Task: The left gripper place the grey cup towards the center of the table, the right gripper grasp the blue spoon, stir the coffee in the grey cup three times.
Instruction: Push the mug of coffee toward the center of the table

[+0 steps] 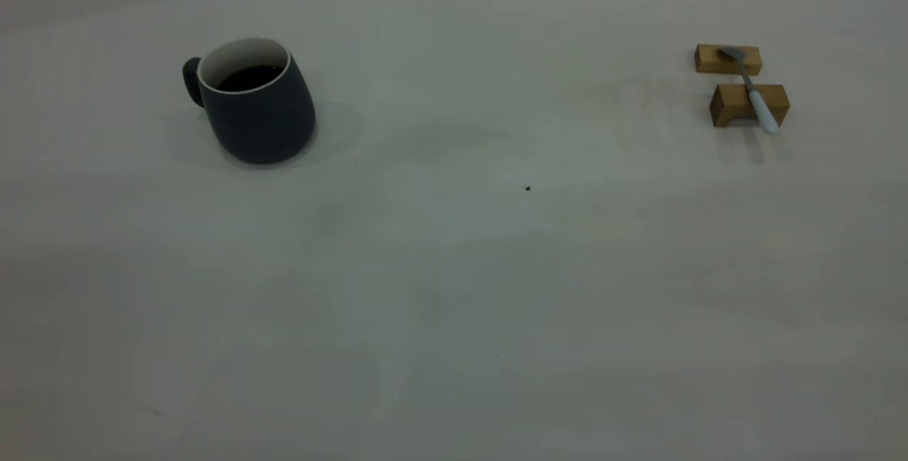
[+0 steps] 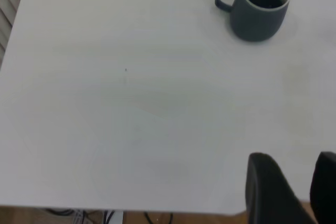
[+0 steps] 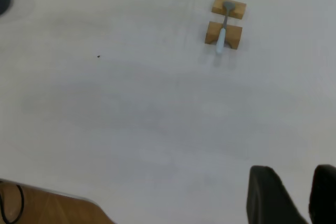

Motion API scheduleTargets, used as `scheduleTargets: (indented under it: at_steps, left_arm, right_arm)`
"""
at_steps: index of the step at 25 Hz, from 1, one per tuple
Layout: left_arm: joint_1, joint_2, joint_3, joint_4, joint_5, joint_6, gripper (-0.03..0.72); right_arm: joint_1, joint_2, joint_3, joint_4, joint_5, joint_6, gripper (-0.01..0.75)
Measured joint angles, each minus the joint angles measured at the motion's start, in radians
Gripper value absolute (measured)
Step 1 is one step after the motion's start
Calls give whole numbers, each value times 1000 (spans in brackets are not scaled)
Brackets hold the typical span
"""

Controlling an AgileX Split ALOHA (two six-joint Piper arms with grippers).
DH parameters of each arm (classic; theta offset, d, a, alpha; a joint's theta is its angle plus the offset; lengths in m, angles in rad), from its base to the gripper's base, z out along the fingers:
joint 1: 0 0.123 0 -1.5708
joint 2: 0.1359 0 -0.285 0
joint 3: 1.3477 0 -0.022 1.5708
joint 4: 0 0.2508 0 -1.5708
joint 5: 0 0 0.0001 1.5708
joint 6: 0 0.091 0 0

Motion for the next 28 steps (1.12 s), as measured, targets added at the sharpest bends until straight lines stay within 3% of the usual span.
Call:
scheduleTargets:
  at_steps: [11,19,28]
  left_arm:
    - [0,676,-233,2,-261,276,309]
    - [0,1115,-397,2,-363,593,652]
    - [-13,1494,-500,2,-465,933,677]
  right_arm:
    - [0,0,0,0,0,1,240]
    - [0,0,0,0,0,1,240]
    - [0,0,0,0,0,0,240]
